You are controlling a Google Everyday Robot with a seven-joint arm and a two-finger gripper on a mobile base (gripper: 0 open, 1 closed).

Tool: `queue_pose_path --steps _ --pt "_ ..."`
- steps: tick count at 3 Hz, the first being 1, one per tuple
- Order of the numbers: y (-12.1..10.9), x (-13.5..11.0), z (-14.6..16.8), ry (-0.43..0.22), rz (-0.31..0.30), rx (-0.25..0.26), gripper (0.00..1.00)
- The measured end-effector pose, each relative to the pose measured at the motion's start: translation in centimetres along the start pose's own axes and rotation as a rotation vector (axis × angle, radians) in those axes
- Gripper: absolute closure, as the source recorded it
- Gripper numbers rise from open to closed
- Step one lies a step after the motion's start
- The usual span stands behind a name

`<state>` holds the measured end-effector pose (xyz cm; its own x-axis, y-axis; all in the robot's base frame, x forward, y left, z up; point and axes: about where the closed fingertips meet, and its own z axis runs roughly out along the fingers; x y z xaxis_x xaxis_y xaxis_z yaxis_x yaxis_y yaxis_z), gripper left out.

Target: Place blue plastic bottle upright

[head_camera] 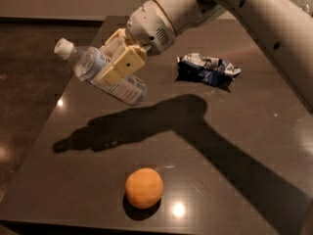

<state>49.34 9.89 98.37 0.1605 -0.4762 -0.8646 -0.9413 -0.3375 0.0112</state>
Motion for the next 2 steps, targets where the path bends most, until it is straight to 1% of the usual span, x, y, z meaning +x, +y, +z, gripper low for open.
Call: queue_pose_path --steps 1,2 --pt "-0.19 1.0 0.04 -0.054 0.085 0.078 1.0" --pt "-0.82 1.81 -0.05 -0.118 0.154 0.145 1.0"
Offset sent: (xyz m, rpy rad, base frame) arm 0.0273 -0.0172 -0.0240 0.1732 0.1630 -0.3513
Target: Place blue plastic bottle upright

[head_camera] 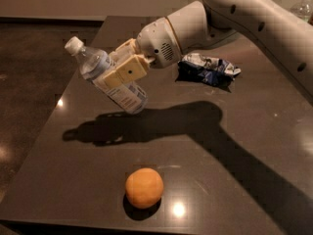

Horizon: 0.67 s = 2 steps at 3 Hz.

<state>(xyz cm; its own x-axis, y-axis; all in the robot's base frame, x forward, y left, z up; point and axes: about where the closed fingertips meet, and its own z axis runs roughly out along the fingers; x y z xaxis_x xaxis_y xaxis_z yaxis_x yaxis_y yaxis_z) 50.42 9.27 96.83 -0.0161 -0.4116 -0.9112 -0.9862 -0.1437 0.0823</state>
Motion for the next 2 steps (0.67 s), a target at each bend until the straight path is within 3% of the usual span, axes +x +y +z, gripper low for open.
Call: queue_pose_path --steps 2 --pt "-2.3 0.0 -0.3 -0.188 0.081 0.061 1.0"
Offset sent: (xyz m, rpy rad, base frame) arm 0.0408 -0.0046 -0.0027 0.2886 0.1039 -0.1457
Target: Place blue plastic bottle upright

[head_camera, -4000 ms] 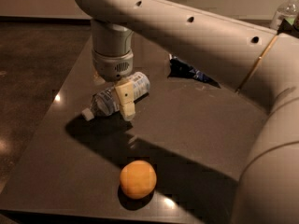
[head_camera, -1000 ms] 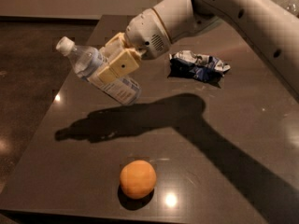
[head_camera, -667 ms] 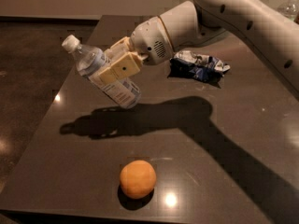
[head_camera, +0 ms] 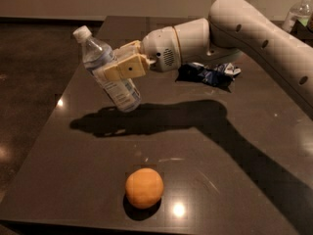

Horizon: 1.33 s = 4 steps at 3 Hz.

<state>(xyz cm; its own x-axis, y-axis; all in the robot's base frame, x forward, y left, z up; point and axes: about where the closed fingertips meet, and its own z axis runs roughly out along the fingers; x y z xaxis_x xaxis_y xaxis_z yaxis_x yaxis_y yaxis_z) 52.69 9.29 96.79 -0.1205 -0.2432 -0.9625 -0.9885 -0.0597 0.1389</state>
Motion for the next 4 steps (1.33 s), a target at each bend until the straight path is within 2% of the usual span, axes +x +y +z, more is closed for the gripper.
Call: queue_pose_path --steps 3,4 --pt "-2.3 1.3 0.4 -0.196 -0.035 0.037 1.0" --pt "-2.9 1.5 0.4 -0.237 -0.047 0.053 1.0"
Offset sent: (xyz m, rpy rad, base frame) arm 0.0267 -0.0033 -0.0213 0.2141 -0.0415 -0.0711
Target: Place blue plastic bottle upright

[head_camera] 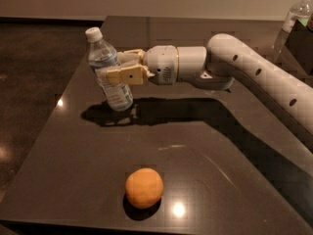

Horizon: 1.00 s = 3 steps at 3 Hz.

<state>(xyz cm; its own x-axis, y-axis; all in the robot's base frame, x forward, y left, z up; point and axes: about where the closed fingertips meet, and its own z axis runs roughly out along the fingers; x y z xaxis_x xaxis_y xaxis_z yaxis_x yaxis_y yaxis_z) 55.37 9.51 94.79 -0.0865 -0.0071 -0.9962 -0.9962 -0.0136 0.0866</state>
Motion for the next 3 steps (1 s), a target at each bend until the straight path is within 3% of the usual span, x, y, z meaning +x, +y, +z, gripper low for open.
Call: queue_pose_path --steps 1,2,3 --pt "-0.45 0.28 0.03 -0.037 -0.003 0.002 1.0" --pt "-0.88 0.56 -0.01 -0.082 -0.003 0.007 0.85" --pt "-1.23 0.87 -0.08 -0.125 0.008 0.01 0.62"
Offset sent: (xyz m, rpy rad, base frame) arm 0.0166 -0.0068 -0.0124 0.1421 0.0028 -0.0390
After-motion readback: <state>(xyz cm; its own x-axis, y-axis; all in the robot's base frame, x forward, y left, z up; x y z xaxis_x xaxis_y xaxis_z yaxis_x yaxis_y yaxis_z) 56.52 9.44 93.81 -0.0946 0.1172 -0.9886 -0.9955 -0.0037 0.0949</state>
